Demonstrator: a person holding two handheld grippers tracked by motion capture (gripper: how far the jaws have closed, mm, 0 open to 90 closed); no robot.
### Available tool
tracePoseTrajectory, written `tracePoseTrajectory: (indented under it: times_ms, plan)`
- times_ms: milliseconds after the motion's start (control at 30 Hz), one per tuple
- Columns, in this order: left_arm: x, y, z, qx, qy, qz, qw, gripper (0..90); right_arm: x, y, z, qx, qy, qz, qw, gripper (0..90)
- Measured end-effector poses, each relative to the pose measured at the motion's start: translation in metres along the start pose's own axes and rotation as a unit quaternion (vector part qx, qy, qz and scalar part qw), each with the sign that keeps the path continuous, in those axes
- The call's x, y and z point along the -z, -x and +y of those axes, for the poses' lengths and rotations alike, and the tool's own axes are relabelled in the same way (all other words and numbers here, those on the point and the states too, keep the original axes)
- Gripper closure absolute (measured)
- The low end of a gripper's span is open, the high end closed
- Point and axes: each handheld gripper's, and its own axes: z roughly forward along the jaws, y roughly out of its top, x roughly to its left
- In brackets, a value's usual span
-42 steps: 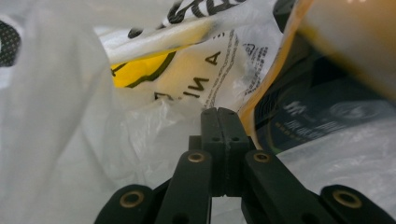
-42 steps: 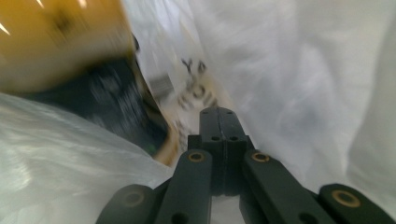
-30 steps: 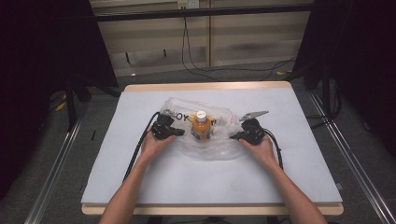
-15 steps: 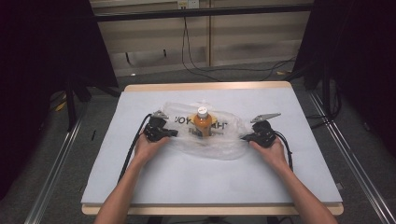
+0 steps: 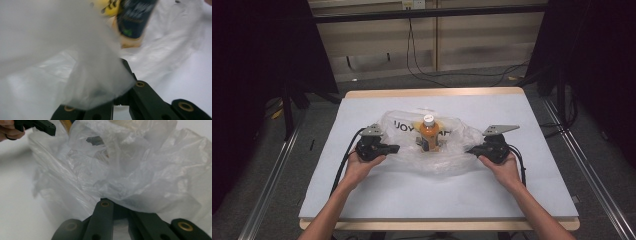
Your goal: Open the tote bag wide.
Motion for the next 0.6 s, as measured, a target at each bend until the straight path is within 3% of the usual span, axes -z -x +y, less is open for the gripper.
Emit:
tracePoseTrajectory:
  times_ms: [33,133,200,267,300,367,467,600]
  plan:
    - [0.011,0.007,0.003,-0.005,0.020,-0.009,0.9997,90.0,0.005,-0.004,0.002,0.000,0.010,0.006,0.9999,90.0]
    - [0.024,0.015,0.007,-0.010,0.048,-0.019,0.9986,90.0,0.019,-0.013,0.006,0.005,0.032,0.013,0.9994,90.0]
    - [0.026,0.020,0.010,-0.017,0.058,-0.019,0.9980,90.0,0.025,-0.014,0.006,-0.011,0.053,0.034,0.9979,90.0]
    - [0.026,0.021,0.011,-0.021,0.059,-0.021,0.9978,90.0,0.027,-0.015,0.007,-0.011,0.058,0.035,0.9977,90.0]
    - [0.023,0.023,0.013,-0.022,0.066,-0.022,0.9974,90.0,0.027,-0.014,0.012,-0.015,0.073,0.041,0.9964,90.0]
    - [0.015,0.025,0.019,-0.022,0.070,-0.027,0.9969,90.0,0.026,-0.015,0.013,-0.015,0.075,0.036,0.9964,90.0]
    - [0.003,0.025,0.030,-0.028,0.076,-0.025,0.9964,90.0,0.011,-0.019,0.020,0.003,0.056,0.019,0.9983,90.0]
    - [-0.022,0.010,0.033,0.010,0.071,-0.008,0.9974,90.0,-0.003,-0.019,0.020,0.006,0.040,0.021,0.9990,90.0]
